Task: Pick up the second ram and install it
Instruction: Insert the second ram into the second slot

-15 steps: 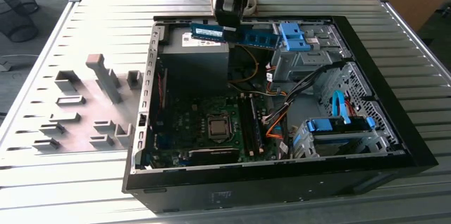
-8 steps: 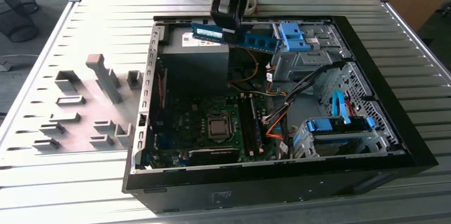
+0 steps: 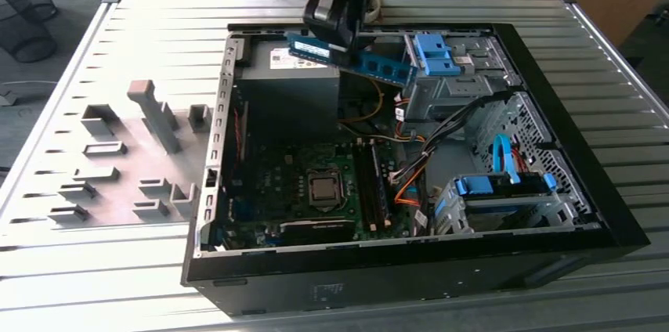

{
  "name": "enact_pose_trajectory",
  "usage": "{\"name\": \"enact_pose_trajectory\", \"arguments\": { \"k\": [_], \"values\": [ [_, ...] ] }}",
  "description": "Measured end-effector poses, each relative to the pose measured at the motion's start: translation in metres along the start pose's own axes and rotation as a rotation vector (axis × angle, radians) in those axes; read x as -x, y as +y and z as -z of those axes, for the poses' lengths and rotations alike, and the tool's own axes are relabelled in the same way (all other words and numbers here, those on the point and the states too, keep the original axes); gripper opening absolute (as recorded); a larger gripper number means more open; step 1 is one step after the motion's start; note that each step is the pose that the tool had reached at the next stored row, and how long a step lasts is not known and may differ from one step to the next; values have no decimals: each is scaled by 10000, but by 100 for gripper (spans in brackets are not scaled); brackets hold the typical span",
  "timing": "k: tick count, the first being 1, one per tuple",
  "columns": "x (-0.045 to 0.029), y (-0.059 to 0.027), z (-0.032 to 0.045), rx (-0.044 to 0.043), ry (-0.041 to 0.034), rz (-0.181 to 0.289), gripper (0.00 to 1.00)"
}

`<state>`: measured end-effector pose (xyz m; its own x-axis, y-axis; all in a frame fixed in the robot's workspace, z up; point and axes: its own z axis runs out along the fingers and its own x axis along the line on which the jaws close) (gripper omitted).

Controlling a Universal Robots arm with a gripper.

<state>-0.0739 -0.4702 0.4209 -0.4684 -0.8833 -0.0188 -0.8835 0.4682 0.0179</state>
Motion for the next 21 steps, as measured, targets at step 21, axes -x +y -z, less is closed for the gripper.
{"name": "enact_pose_trajectory", "arguments": {
  "k": [21],
  "values": [
    [-2, -1, -72, -88, -6, -3197, 14]
  ]
}}
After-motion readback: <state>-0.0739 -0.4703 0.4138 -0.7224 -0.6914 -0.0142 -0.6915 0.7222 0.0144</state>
